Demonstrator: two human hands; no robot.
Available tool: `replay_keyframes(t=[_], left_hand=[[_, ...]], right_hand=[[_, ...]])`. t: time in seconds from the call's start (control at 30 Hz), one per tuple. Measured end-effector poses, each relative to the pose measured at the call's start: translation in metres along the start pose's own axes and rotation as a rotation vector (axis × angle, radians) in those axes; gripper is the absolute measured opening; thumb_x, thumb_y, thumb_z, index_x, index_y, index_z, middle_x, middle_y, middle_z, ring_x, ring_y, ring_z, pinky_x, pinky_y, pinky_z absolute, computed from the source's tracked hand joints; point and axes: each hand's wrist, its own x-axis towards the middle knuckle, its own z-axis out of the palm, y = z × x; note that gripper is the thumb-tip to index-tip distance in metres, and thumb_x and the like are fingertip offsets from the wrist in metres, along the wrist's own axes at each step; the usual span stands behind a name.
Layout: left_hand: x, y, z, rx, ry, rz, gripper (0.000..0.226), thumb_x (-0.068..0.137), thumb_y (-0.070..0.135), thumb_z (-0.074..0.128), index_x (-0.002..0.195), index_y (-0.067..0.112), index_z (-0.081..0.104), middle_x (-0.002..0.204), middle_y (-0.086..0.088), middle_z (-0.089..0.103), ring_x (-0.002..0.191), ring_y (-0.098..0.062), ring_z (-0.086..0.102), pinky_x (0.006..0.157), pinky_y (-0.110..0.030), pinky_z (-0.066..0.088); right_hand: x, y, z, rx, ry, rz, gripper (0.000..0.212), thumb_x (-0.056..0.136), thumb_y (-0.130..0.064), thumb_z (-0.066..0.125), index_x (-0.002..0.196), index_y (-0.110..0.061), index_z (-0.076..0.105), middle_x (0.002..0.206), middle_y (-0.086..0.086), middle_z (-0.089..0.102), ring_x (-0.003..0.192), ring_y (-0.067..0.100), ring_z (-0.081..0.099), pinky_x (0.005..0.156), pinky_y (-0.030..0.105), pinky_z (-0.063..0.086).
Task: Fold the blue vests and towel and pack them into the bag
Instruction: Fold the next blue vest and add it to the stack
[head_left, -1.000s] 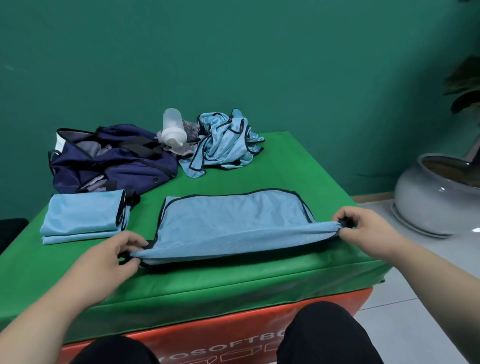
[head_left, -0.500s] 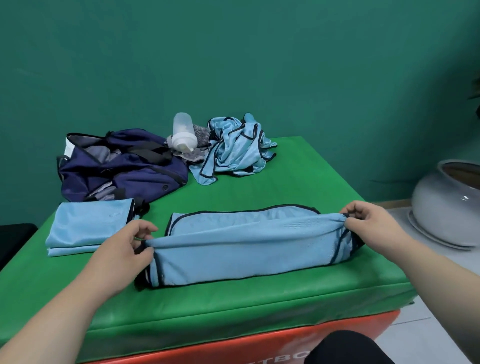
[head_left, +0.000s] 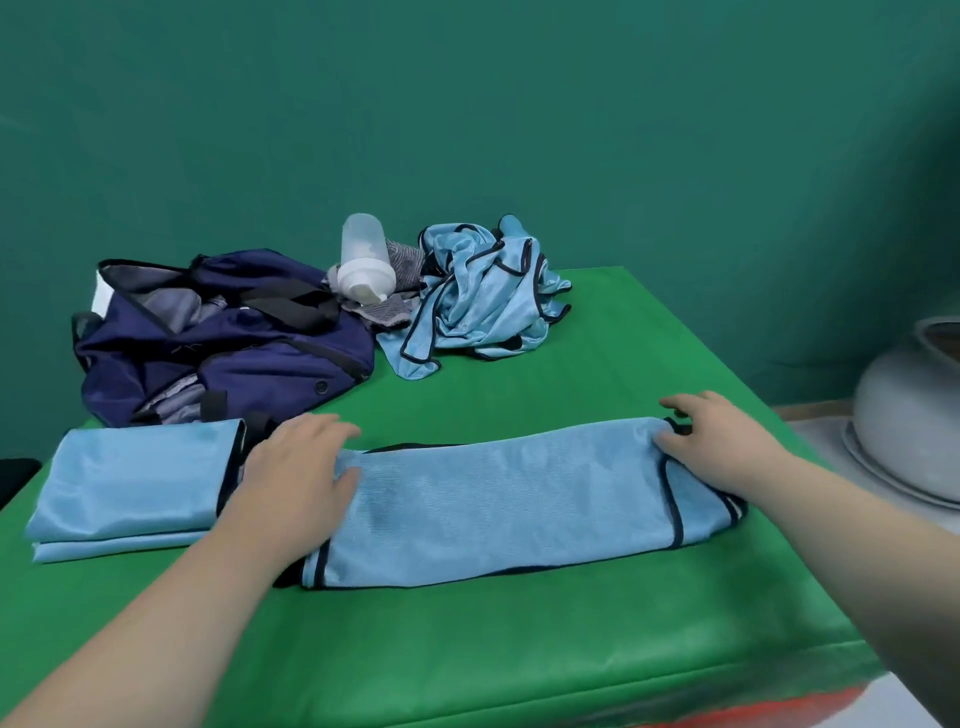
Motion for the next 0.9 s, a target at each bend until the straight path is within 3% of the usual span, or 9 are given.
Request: replay_keyframes(t=[0.1,0.23,0.37,0.5,0.67,0.9], left_hand=[[-0.014,0.023,0.010,0.007,-0.054,0.169,0.042,0.095,0.041,0.049,0.134,0.028,0.057,0.153,0.002,0.041,0.147,-0.021,0.027,0.121,-0.041,0.019],[-0.026,0.061,0.022,-0.021,-0.189,0.267,0.066,0.087,0.058,0.018,0.139,0.032,0.049,0.159,0.007,0.030,0.151,-0.016,0.017,0.121,-0.034,0.007],[-0.030,0.082,0.037,0.022,-0.257,0.230,0.083,0.079,0.066,-0.003,0.150,0.036,0.028,0.165,0.010,0.011,0.152,-0.012,0.002,0.123,-0.037,0.000],[-0.041,0.083,0.057,-0.022,-0.258,0.187,0.091,0.074,0.069,-0.010,0.153,0.038,0.024,0.166,0.009,0.009,0.153,-0.011,0.001,0.124,-0.037,0.000],[-0.043,0.078,0.064,-0.061,-0.239,0.174,0.088,0.077,0.071,-0.006,0.153,0.039,0.026,0.165,0.013,0.008,0.152,-0.007,-0.001,0.123,-0.034,-0.004],[-0.044,0.079,0.065,-0.063,-0.211,0.163,0.087,0.077,0.071,-0.005,0.152,0.040,0.027,0.164,0.016,0.009,0.151,-0.004,0.000,0.123,-0.032,-0.004]], right_hand=[[-0.015,-0.002,0.005,-0.018,0.157,-0.145,0.045,0.092,-0.037,0.059,0.134,-0.020,0.059,0.127,0.004,0.057,0.117,0.027,0.053,0.102,0.044,0.044],[-0.054,-0.004,0.028,-0.101,0.243,-0.305,0.040,0.081,-0.037,0.061,0.115,-0.017,0.070,0.116,0.002,0.063,0.114,0.027,0.055,0.104,0.046,0.042],[-0.084,0.005,0.041,-0.062,0.343,-0.187,0.030,0.072,-0.047,0.060,0.086,-0.020,0.063,0.101,-0.002,0.057,0.107,0.027,0.051,0.100,0.049,0.041],[-0.096,0.017,0.051,-0.045,0.331,-0.127,0.019,0.071,-0.044,0.062,0.067,-0.027,0.056,0.103,-0.002,0.058,0.109,0.026,0.051,0.102,0.053,0.039],[-0.093,0.035,0.043,-0.016,0.301,-0.118,0.016,0.082,-0.022,0.071,0.071,-0.025,0.060,0.123,0.007,0.060,0.124,0.032,0.049,0.106,0.055,0.036],[-0.088,0.063,0.025,0.112,0.206,-0.122,0.012,0.094,-0.031,0.066,0.085,-0.026,0.059,0.146,0.005,0.046,0.139,0.023,0.034,0.116,0.043,0.029]])
